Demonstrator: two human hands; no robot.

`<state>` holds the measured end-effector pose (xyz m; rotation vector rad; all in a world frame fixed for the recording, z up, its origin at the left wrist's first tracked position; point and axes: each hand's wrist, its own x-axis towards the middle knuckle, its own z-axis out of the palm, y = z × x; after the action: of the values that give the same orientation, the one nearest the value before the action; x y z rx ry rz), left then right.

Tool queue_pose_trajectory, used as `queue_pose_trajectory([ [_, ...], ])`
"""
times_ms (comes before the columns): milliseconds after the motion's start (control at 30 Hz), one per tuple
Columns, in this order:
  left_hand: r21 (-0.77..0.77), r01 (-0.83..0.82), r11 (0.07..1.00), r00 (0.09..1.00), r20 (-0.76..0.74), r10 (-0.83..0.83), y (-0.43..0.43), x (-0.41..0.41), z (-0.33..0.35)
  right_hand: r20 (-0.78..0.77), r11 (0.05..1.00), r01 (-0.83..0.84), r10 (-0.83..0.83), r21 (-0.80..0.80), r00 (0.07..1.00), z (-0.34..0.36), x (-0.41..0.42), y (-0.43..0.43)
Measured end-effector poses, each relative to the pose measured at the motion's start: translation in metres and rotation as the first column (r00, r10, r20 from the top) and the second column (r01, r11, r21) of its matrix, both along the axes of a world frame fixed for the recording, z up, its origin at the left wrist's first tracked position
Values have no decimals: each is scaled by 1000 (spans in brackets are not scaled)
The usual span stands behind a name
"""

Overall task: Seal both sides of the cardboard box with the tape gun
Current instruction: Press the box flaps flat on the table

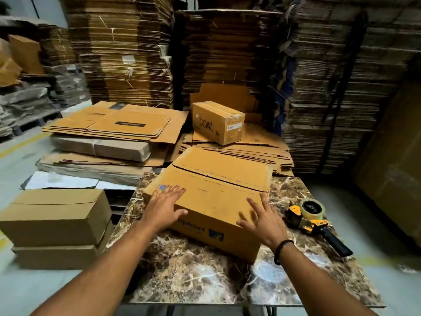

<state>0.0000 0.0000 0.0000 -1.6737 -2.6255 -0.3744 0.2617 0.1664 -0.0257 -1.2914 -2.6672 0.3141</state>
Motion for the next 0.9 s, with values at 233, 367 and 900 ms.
queue_pose_trajectory([
  [233, -107, 38, 993, 999, 13, -37, 24, -16, -41, 70, 982, 19, -6, -189, 998, -49, -12, 12],
  [367, -130, 73, 989, 994, -68, -83, 35, -26, -66, 14, 990, 18, -16, -141, 1000, -63, -10, 9],
  [900, 20, -73, 997, 996, -49, 74, 33, -69, -60, 206, 994, 98, -85, -53, 975, -38, 6, 46],
])
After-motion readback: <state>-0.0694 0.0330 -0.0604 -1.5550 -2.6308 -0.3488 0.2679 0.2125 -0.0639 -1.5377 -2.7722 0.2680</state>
